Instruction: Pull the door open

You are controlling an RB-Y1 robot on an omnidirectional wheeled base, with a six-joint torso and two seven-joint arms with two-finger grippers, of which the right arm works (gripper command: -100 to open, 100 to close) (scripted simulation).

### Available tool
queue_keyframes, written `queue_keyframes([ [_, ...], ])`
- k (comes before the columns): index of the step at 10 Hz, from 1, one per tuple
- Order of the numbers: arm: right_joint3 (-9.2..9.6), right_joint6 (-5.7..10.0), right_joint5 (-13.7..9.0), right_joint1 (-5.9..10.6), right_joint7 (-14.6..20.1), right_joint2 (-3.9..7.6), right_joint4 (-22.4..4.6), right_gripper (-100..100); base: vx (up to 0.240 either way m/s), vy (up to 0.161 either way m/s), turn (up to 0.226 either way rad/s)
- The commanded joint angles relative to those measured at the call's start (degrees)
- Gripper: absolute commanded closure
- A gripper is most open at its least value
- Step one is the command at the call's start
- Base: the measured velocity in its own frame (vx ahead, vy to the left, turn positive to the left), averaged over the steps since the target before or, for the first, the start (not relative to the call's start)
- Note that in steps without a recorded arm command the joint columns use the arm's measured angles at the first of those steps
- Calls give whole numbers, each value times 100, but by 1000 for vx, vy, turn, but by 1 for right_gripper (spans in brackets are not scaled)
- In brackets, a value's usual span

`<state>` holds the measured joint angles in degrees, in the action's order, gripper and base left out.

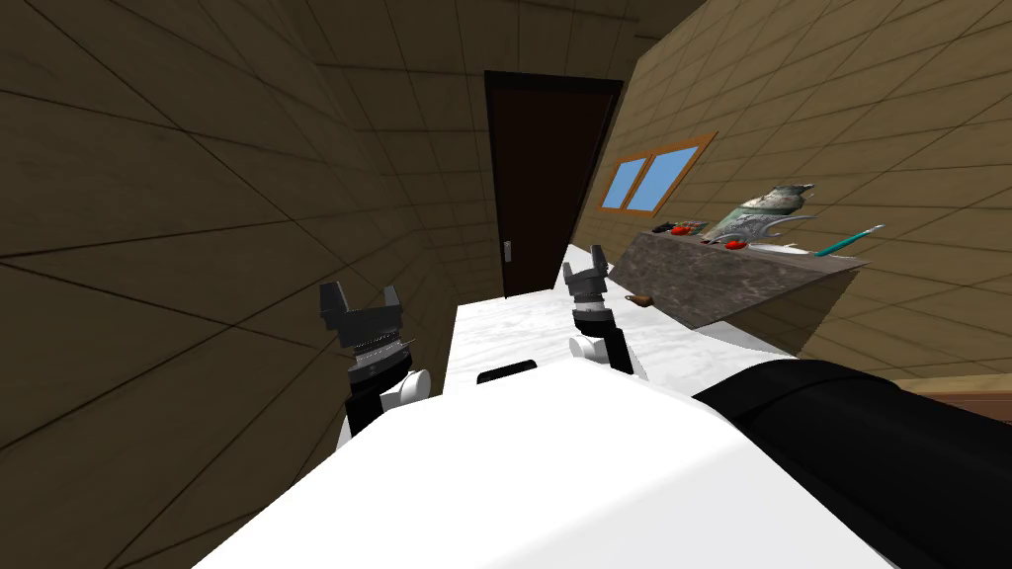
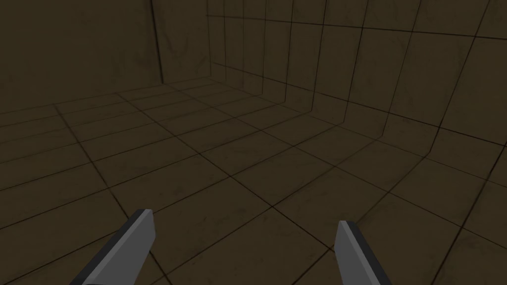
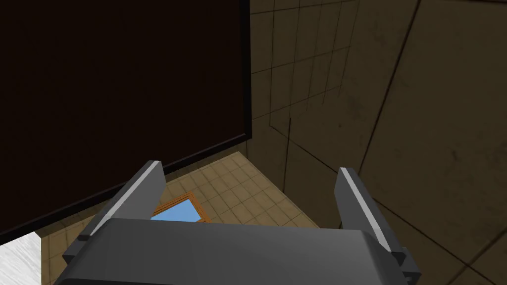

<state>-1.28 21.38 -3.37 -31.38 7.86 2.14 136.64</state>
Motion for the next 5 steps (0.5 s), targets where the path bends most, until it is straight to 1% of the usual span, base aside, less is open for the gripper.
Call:
queue_keyframes([
  [1, 50, 3, -139, 93, 162, 62, -185, -100, 129, -21, 5],
  [3, 89, 5, -244, 164, 284, 108, -324, -100, 171, 0, 5],
  [5, 162, 9, -446, 300, 519, 191, -592, -100, 174, 12, 7],
])
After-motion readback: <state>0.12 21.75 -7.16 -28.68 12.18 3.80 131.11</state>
